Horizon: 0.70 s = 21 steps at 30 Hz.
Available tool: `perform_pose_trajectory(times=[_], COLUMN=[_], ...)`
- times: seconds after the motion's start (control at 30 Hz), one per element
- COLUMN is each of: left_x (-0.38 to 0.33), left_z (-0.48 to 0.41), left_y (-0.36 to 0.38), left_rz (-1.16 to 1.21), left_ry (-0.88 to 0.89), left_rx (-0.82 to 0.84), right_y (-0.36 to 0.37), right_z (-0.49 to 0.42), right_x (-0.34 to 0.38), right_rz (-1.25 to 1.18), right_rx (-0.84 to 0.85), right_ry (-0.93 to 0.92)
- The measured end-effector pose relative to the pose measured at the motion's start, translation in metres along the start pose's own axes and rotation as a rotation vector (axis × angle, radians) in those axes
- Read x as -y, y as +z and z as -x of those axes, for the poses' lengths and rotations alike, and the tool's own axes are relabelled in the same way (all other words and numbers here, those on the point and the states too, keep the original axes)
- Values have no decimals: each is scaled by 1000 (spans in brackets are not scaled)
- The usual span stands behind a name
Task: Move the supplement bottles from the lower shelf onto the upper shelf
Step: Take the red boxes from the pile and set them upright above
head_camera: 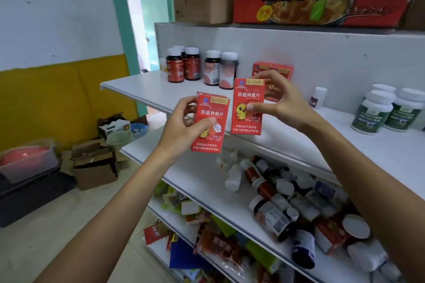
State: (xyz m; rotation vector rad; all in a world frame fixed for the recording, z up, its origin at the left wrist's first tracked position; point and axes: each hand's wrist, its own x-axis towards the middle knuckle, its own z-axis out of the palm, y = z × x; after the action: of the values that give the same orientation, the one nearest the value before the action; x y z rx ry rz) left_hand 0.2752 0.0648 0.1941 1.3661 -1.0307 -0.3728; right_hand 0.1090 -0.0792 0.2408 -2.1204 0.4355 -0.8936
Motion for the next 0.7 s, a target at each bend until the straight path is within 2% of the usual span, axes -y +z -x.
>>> perform_pose_trajectory(times=[0.4,0.6,0.7], left_x=[29,43,47], left_z=[-123,-153,-163], left_y=[31,33,26], left_rz=[97,105,115], left_ry=[51,30,31], left_rx=[318,400,399], right_y=[-40,-26,-11], right_z=[-34,-54,-72], right_x=[-51,-64,-70], right_rz=[356,379,536], right_rx=[-389,-388,-347], right_ry=[171,199,189])
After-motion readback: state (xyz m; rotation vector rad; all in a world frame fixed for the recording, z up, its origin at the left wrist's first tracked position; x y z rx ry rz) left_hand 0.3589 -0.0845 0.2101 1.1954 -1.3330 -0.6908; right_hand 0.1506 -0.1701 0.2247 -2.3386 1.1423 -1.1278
